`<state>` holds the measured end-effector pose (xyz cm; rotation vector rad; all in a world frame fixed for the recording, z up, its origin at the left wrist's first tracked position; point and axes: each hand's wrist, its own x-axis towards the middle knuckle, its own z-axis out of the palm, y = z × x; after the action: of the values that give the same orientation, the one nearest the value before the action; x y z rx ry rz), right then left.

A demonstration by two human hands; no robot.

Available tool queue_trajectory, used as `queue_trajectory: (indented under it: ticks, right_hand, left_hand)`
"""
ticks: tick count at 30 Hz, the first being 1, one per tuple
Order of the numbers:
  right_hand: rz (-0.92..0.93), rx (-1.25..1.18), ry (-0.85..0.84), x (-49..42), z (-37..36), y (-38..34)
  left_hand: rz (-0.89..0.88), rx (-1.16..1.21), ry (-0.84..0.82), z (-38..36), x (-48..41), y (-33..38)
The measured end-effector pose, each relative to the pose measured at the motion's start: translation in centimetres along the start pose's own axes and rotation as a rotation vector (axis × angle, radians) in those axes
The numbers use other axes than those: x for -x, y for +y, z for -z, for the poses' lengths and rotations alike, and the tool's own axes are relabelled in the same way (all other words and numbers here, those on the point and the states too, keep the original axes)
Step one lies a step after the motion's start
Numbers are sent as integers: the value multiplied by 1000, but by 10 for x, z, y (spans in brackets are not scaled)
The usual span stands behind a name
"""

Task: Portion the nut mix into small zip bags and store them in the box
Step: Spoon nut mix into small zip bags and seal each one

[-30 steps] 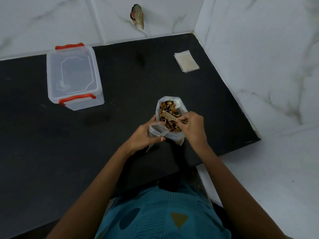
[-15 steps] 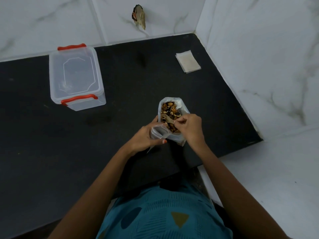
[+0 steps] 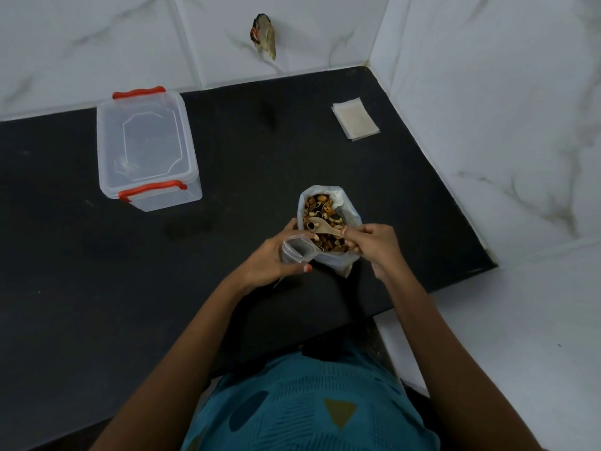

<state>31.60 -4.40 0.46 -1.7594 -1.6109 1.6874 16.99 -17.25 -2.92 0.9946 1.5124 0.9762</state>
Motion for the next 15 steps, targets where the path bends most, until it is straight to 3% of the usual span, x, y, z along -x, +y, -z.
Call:
queue_trajectory:
  ticks: [4,15]
  right_hand:
    - [-6,-51,-27,5,6,1]
    - [-32,-165,-51,19,23,-12]
  left_hand:
    - [16,-18,49,7,7,4]
    - [-28,-170,375,12,-4,8]
